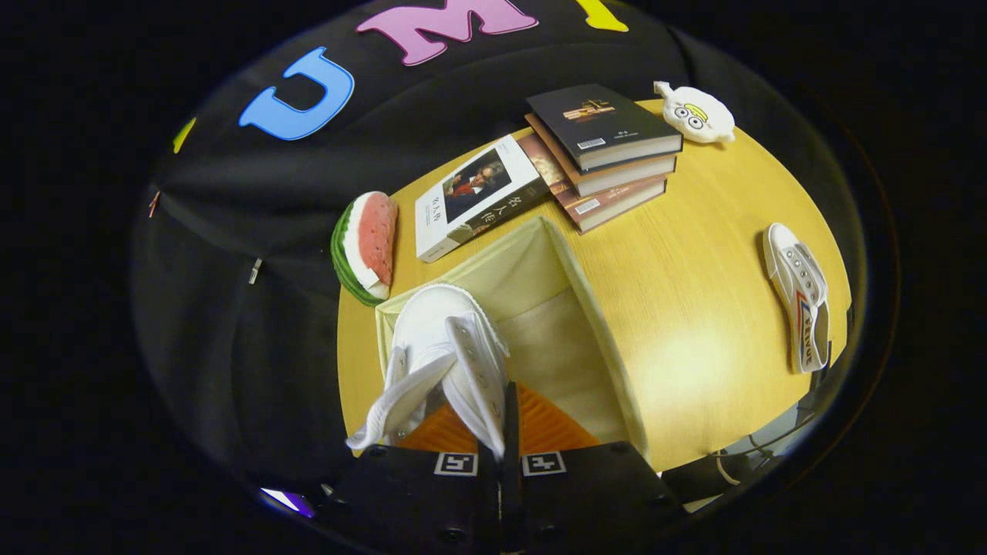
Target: Open the storage box then place both shoes into the box .Put the left shoe in first, then the right shoe, with the right side of both shoes facing outward in a uniform manner.
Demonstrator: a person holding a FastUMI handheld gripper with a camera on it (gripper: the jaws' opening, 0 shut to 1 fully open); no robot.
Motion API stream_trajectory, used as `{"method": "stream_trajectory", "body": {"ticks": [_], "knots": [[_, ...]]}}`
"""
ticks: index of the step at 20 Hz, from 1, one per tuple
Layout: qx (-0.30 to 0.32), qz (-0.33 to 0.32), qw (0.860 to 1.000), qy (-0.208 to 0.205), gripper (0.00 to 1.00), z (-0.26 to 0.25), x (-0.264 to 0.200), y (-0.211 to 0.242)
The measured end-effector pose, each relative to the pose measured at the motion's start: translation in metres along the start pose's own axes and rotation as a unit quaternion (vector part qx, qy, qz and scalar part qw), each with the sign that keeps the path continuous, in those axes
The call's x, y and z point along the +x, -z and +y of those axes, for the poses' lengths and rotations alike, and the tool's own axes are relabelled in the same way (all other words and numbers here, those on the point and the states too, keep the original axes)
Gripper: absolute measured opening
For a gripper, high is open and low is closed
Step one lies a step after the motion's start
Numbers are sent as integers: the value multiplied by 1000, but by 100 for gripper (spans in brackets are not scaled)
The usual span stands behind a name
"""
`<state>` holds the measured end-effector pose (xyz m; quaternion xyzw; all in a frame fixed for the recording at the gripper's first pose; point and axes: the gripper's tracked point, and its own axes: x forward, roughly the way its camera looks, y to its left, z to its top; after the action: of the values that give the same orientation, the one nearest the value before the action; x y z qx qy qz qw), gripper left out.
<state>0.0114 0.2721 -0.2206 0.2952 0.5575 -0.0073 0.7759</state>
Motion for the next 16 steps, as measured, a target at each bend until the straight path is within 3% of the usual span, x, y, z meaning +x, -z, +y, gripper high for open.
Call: {"method": "stream_trajectory", "body": {"ticks": [4,6,9,11,16], "knots": [[-8,-5,1000,17,6,7,24,9],[-12,24,1000,-9,10,19,31,26],[-18,34,998,-40,69,28,24,32],[-32,23,998,-56,86,30,11,24],[-66,-20,994,-89,87,13,-53,-10]]}}
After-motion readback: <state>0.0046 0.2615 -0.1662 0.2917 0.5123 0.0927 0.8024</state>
